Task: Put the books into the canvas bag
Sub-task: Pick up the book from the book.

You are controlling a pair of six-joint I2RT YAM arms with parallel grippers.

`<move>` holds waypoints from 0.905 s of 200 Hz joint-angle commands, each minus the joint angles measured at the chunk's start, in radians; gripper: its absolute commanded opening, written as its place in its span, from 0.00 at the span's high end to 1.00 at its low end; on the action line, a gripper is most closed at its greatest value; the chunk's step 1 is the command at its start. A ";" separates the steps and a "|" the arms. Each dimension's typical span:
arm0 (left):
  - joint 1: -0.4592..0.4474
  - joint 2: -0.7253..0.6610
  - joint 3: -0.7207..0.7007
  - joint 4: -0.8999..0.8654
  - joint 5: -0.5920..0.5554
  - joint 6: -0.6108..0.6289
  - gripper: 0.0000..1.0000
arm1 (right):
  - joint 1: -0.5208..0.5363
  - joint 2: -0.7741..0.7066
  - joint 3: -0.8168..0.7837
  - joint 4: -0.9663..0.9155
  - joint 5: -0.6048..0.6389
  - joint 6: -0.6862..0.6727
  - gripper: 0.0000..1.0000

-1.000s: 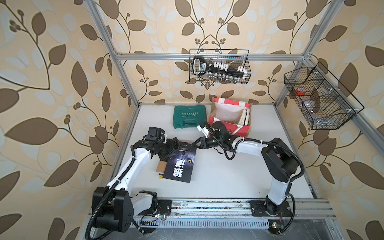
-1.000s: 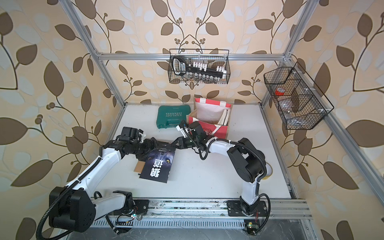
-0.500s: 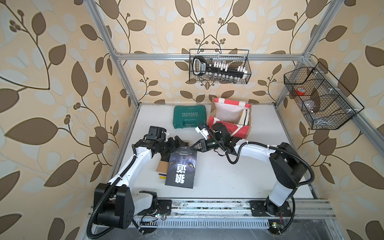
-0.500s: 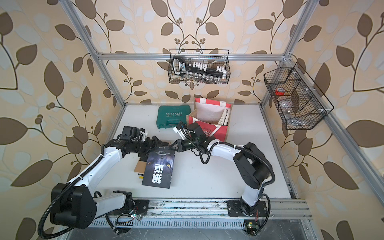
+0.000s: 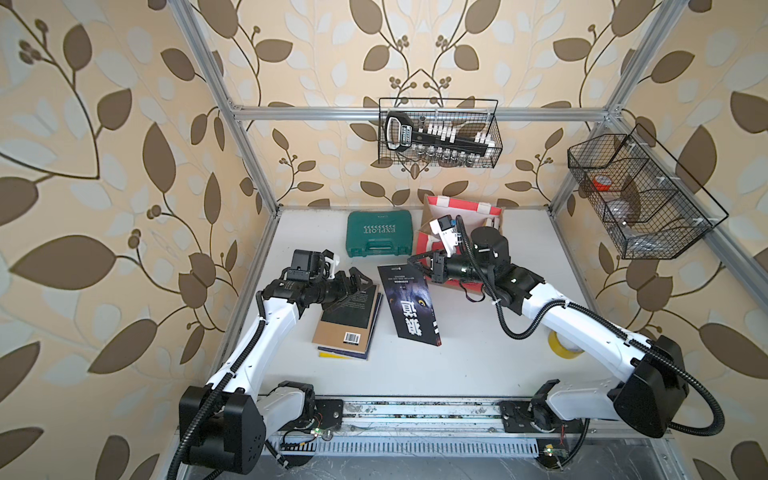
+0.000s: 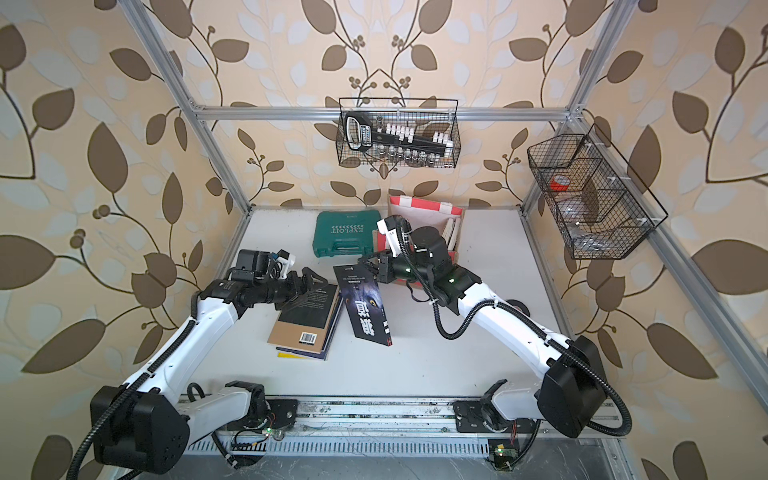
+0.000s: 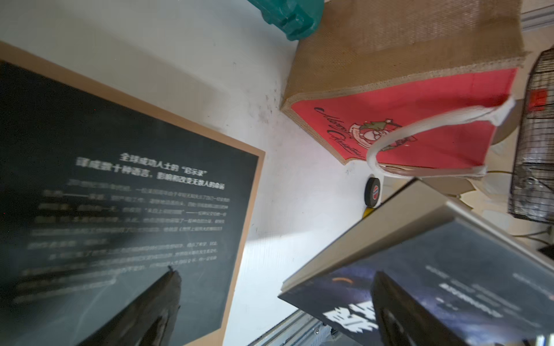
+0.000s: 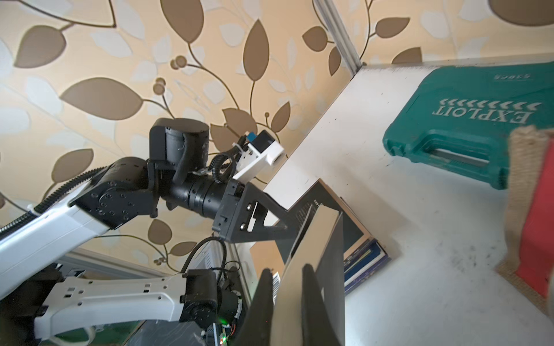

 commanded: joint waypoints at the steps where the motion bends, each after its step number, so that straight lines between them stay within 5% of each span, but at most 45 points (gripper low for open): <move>1: 0.003 -0.047 -0.051 0.127 0.175 -0.043 0.01 | 0.002 -0.019 0.033 0.024 0.036 0.011 1.00; 63: -0.045 -0.130 -0.182 0.528 0.354 -0.239 0.01 | -0.006 -0.045 0.070 0.043 -0.045 0.046 1.00; 125: -0.150 -0.157 -0.173 0.589 0.293 -0.228 0.01 | -0.050 -0.094 0.086 0.171 -0.248 0.155 1.00; 181: -0.270 -0.128 -0.189 0.957 0.424 -0.381 0.01 | -0.085 -0.103 0.058 0.363 -0.363 0.322 1.00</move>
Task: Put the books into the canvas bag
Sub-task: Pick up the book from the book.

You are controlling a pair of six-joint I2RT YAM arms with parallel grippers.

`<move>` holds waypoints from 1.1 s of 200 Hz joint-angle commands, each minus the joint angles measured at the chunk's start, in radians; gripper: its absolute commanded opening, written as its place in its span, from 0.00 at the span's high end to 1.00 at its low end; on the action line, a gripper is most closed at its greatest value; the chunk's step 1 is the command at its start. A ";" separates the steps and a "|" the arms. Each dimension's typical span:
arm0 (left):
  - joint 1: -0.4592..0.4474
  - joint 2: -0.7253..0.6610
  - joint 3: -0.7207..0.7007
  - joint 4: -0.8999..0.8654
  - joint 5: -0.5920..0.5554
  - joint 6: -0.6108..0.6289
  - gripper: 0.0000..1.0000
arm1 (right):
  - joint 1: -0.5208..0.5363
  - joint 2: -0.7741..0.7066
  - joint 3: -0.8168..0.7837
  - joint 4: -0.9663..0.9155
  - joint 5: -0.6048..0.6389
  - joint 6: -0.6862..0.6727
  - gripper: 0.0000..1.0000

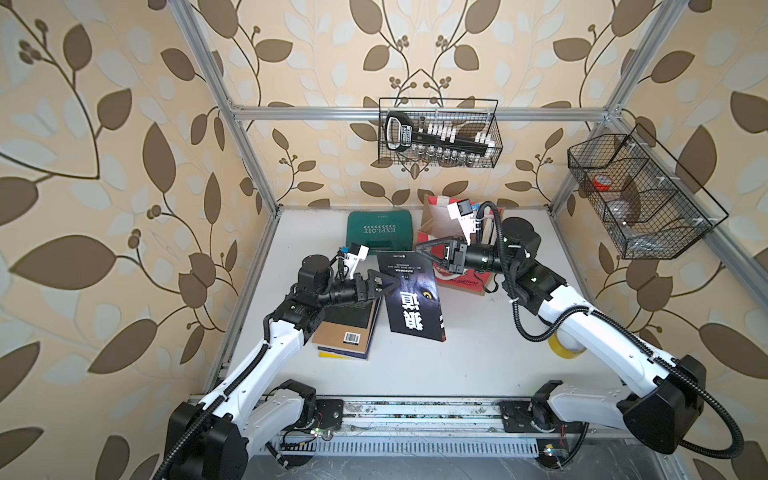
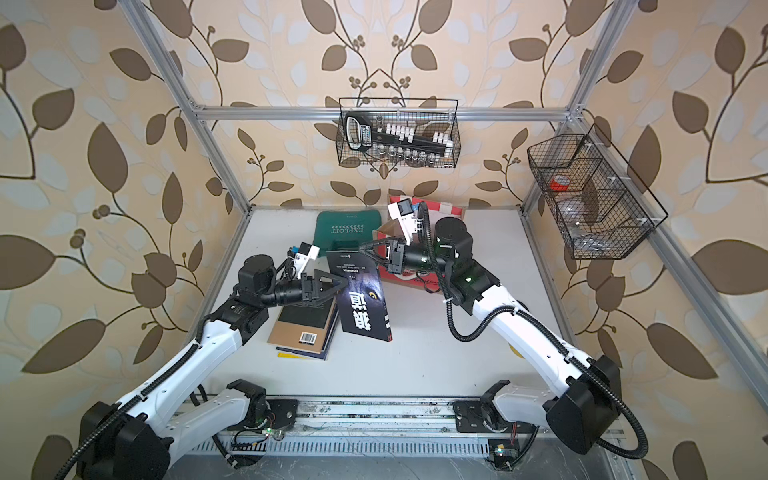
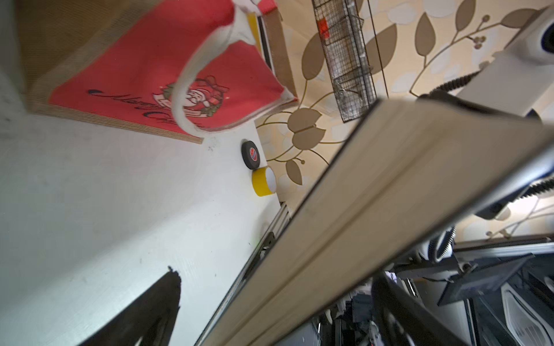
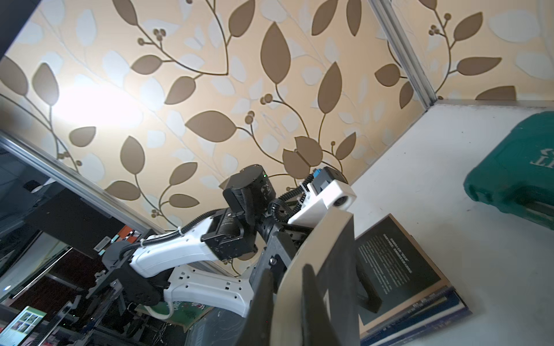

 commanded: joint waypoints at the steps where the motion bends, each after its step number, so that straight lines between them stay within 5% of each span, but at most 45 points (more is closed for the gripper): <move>1: -0.056 -0.008 -0.008 0.244 0.092 -0.078 0.02 | -0.016 -0.015 0.017 0.187 -0.096 0.127 1.00; 29: -0.085 -0.047 -0.004 0.254 0.108 -0.075 0.17 | -0.030 -0.009 -0.005 0.202 -0.100 0.138 1.00; 57: -0.085 -0.101 0.027 0.105 0.086 0.009 0.60 | -0.048 -0.012 -0.029 0.197 -0.094 0.127 1.00; 97: -0.085 -0.143 0.181 -0.355 0.046 0.289 1.00 | -0.117 -0.023 -0.074 0.133 -0.235 0.057 1.00; 141: -0.085 -0.093 0.293 -0.606 0.109 0.470 1.00 | -0.120 -0.075 -0.092 -0.122 -0.351 -0.209 0.62; 220: -0.085 -0.047 0.354 -0.710 0.230 0.597 1.00 | -0.121 -0.153 -0.167 -0.303 -0.413 -0.364 0.58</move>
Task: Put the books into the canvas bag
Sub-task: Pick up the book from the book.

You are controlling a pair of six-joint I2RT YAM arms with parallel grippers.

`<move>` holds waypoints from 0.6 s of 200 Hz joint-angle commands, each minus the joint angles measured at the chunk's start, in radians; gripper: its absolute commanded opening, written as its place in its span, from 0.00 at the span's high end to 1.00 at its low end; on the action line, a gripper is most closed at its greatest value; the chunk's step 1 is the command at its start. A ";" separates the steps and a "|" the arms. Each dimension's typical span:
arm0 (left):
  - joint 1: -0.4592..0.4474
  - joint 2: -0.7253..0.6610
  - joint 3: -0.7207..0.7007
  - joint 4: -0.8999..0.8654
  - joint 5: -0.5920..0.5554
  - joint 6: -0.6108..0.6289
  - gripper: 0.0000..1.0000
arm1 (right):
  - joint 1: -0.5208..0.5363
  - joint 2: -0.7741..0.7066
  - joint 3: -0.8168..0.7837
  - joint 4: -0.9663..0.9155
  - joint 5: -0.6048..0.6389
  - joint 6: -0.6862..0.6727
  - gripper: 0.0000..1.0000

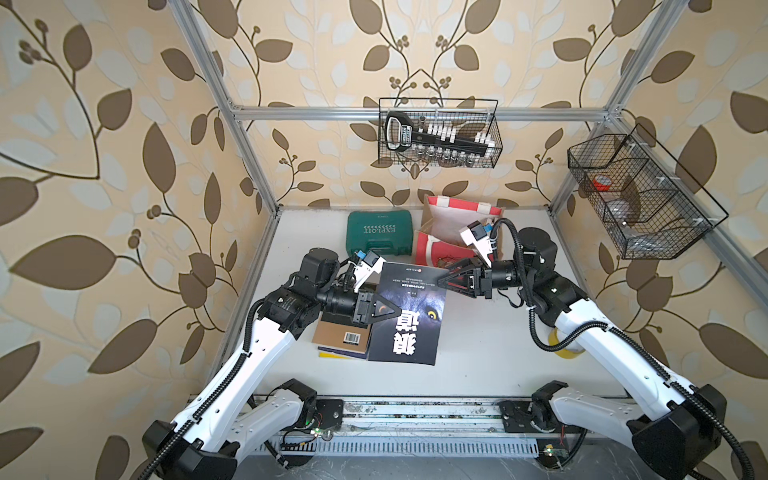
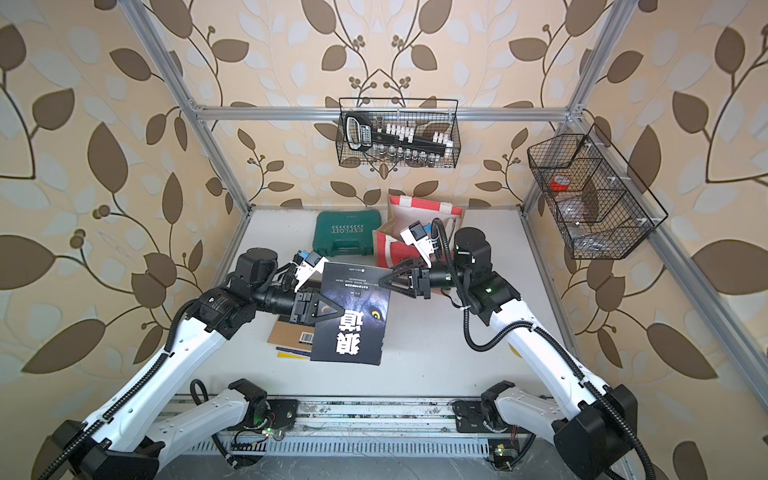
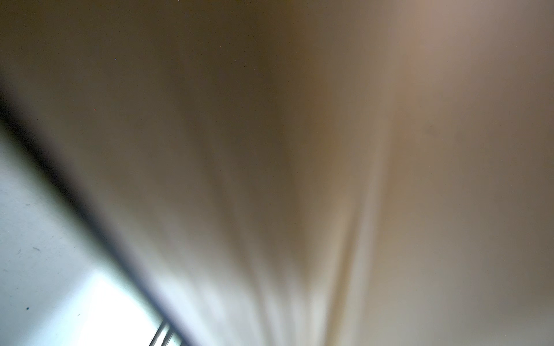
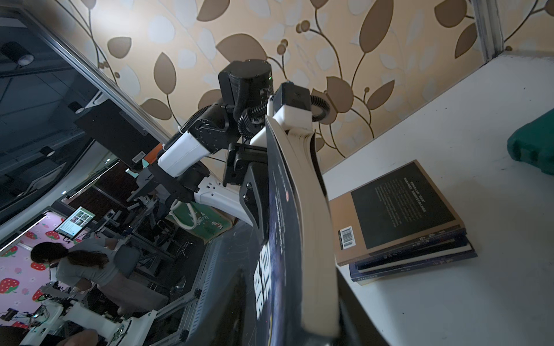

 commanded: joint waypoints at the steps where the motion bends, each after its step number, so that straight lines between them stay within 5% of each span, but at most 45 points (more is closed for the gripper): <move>1: 0.002 -0.006 0.048 0.019 0.095 0.058 1.00 | 0.002 -0.016 -0.020 -0.075 -0.055 -0.078 0.58; 120: 0.001 0.002 0.025 0.024 0.080 0.066 0.97 | 0.112 0.070 0.081 -0.175 -0.003 -0.133 0.87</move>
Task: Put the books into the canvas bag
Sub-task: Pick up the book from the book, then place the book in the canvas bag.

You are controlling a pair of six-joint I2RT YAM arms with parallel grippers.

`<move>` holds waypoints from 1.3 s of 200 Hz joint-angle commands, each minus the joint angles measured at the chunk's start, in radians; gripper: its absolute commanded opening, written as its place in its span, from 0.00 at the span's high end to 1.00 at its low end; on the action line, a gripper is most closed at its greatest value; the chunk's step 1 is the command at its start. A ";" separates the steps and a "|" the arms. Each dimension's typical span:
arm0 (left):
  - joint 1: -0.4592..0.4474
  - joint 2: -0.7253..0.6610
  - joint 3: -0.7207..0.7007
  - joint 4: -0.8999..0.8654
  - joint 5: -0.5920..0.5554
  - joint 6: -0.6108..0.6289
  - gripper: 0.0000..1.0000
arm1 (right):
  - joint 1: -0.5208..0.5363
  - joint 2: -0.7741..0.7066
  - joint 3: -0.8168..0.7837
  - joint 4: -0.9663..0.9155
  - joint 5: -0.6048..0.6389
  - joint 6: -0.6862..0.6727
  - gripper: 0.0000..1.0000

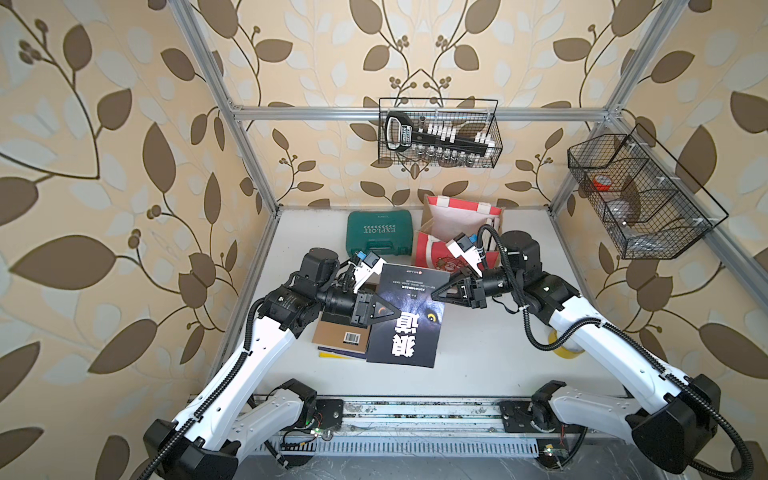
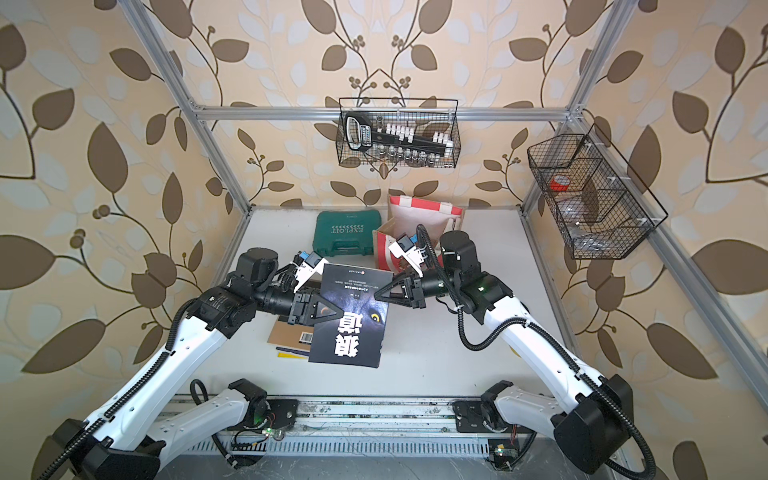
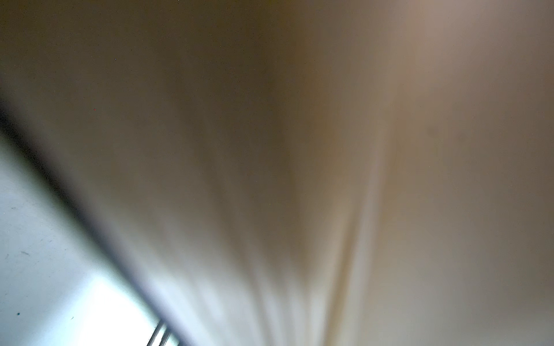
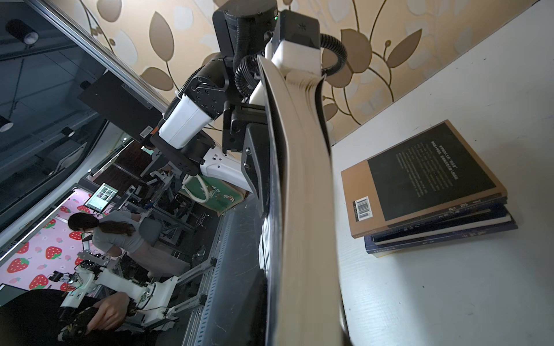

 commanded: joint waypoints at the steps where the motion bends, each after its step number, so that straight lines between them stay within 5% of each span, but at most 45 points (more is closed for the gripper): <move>1: 0.000 -0.005 0.025 0.038 0.051 0.028 0.97 | 0.040 0.024 0.039 -0.014 0.008 -0.038 0.88; 19: -0.001 -0.007 0.025 0.035 0.043 0.029 0.86 | 0.042 0.034 0.052 -0.022 0.037 -0.040 0.96; 32: -0.001 -0.011 0.025 0.027 0.018 0.030 0.60 | 0.041 0.036 0.069 -0.037 0.064 -0.046 1.00; 45: 0.001 -0.018 0.030 0.013 -0.033 0.031 0.15 | 0.028 0.030 0.095 -0.046 0.121 -0.038 1.00; 52: 0.001 -0.022 0.032 0.002 -0.073 0.031 0.02 | 0.011 0.025 0.108 -0.045 0.144 -0.027 1.00; 102: 0.037 -0.034 0.048 -0.052 -0.342 0.010 0.01 | -0.156 -0.044 0.195 0.033 0.339 0.112 1.00; 199: 0.180 0.004 0.030 -0.016 -0.328 -0.043 0.01 | -0.254 -0.118 0.306 -0.018 1.105 0.057 1.00; 260: 0.183 0.006 0.031 -0.016 -0.334 -0.042 0.01 | -0.220 -0.082 0.217 0.092 1.319 0.086 1.00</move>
